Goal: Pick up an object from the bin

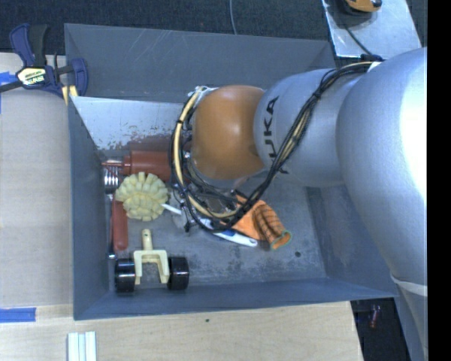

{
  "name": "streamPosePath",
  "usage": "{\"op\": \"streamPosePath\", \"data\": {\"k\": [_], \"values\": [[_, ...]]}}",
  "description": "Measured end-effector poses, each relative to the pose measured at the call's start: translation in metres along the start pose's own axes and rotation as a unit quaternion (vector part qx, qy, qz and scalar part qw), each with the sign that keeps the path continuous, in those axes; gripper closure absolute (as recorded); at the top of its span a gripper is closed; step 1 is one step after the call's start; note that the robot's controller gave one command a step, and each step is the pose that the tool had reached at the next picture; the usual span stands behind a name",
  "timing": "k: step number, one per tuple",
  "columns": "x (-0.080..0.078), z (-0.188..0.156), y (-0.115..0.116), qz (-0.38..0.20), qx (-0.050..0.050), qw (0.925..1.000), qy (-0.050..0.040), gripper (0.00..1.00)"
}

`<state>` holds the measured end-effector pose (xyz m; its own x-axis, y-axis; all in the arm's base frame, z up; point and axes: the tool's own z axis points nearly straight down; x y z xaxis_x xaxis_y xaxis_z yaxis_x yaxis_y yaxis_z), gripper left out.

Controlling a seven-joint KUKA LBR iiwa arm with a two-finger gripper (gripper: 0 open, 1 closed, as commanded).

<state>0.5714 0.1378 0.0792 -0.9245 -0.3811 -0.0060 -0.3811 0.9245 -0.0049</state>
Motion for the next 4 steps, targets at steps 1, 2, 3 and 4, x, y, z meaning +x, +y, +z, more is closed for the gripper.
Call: {"op": "streamPosePath", "data": {"k": [1,2,3,4], "values": [[0.0000,0.0000,-0.0001,0.000,0.000,1.0000,0.0001,1.00],[0.0000,0.0000,-0.0001,0.000,0.000,1.0000,0.0001,1.00],[0.0000,0.0000,-0.0002,0.000,0.000,1.0000,0.0002,1.00],[0.0000,0.0000,-0.0002,0.000,0.000,1.0000,0.0002,1.00]]}}
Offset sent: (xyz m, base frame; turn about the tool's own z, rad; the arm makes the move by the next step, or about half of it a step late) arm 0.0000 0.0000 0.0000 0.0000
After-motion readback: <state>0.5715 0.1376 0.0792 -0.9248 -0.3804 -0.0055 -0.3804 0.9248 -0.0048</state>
